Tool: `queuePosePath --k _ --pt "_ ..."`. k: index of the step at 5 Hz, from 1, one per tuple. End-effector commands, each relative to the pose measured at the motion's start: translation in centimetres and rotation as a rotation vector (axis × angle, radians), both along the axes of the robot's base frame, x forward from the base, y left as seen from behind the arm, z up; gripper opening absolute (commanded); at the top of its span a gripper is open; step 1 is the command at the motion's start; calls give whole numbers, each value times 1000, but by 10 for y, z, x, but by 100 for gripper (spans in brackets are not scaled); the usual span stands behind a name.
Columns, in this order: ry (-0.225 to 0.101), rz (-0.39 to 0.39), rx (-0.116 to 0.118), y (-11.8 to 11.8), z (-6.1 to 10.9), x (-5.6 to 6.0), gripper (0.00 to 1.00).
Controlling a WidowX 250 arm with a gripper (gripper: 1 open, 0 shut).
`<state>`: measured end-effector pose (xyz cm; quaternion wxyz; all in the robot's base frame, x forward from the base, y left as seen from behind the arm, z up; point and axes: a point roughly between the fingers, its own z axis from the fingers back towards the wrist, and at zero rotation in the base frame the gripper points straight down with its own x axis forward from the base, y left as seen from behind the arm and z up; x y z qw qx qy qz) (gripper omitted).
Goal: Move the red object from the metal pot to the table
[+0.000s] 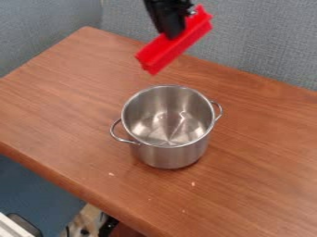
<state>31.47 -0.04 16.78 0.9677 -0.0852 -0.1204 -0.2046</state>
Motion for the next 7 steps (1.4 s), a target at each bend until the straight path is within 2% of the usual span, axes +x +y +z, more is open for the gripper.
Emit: queuePosePath --k 1,2,3,4,5,6,7 --pt "-13 -30 -10 -8 -1 17 0" --pt "30 -32 -22 -9 -23 29 0" --pt "55 -39 -33 -12 -34 31 0" --pt "68 -49 -31 -13 -37 28 0" --pt "76 -68 -34 -17 -33 12 0" --pt "49 -96 -42 -24 -20 3 0" --pt "42 -110 -50 -27 -16 -3 0"
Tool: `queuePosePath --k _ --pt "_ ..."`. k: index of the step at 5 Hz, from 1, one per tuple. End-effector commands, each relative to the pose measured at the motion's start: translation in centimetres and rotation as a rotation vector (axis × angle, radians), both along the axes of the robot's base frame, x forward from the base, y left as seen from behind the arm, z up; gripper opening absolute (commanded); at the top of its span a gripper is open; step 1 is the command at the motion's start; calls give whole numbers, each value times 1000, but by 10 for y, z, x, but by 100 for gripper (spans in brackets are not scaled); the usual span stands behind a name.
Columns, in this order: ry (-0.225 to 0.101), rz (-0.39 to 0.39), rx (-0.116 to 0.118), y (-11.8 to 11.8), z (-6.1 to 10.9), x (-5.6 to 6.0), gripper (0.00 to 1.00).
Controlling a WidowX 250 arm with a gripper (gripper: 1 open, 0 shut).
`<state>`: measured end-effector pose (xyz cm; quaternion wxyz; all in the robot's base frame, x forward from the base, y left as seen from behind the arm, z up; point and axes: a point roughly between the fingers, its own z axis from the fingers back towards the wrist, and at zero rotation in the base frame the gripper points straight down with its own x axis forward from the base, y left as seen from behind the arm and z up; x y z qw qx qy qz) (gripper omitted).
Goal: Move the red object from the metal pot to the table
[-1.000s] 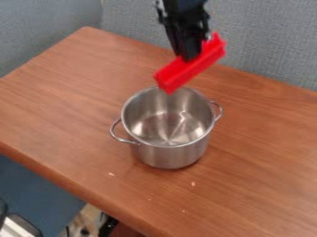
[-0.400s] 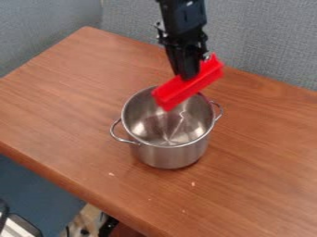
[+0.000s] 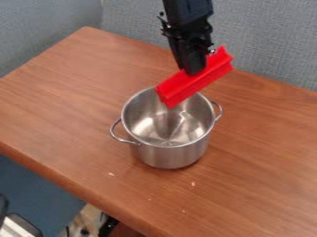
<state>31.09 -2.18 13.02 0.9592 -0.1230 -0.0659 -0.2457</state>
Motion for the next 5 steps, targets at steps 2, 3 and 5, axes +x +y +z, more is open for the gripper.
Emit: queuePosePath --k 2,3,5 --pt "-26 -162 -18 -44 9 -31 0" --pt "7 -211 -25 -59 -9 -41 0" --pt "33 -282 -32 -85 -31 -57 0"
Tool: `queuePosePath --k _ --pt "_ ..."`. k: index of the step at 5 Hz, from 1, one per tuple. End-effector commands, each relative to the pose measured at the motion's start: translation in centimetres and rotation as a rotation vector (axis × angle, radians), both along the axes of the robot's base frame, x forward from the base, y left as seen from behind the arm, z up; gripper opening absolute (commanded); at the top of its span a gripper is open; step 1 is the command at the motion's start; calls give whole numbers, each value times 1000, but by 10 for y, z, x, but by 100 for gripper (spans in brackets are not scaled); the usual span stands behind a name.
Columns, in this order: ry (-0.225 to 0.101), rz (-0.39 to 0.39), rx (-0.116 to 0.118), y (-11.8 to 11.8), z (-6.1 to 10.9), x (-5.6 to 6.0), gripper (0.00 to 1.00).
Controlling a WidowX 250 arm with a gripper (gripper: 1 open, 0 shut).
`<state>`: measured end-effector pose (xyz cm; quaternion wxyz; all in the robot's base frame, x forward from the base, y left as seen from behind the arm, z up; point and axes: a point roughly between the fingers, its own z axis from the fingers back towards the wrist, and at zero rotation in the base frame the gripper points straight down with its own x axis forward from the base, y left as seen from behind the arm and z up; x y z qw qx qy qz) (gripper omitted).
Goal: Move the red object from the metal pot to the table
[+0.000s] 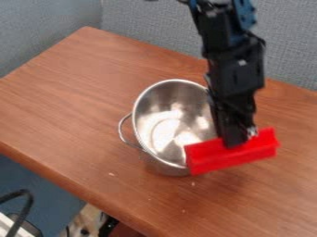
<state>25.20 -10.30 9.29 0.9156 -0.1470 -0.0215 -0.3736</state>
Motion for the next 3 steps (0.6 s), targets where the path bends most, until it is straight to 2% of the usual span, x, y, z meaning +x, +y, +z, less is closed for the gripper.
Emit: queuePosePath --k 1,2,3 --pt "-31 -11 -12 -14 0 -2 0" --pt "-31 -6 -3 -23 -10 -2 0" --pt "-18 2 -13 -31 -23 -7 0"
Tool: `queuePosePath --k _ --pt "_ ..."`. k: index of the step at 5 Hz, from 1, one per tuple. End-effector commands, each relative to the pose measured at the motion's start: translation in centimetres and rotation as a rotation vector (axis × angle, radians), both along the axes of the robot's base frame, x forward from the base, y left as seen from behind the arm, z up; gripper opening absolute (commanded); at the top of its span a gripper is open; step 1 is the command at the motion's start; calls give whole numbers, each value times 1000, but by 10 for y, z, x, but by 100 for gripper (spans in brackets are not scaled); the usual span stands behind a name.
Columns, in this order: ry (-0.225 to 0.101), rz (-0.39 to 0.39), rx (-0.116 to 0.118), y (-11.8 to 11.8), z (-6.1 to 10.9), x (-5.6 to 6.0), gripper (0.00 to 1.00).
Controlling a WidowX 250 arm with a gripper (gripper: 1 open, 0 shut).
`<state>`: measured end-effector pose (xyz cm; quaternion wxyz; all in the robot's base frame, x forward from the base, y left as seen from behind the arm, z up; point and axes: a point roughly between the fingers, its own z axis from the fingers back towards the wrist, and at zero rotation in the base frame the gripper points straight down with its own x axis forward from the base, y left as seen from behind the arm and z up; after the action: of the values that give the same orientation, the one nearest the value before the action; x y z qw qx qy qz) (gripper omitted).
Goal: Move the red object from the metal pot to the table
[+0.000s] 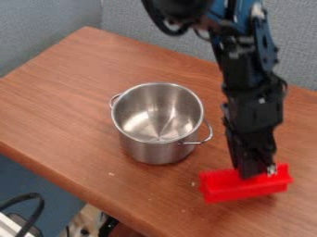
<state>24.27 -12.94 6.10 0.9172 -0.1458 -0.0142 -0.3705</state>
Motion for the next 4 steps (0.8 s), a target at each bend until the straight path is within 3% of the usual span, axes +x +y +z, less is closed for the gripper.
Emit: queuePosePath --k 1,2,4 --pt "-17 110 11 16 20 12 0" --pt "-23 222 35 30 21 23 0" --pt "-12 218 37 23 13 18 0"
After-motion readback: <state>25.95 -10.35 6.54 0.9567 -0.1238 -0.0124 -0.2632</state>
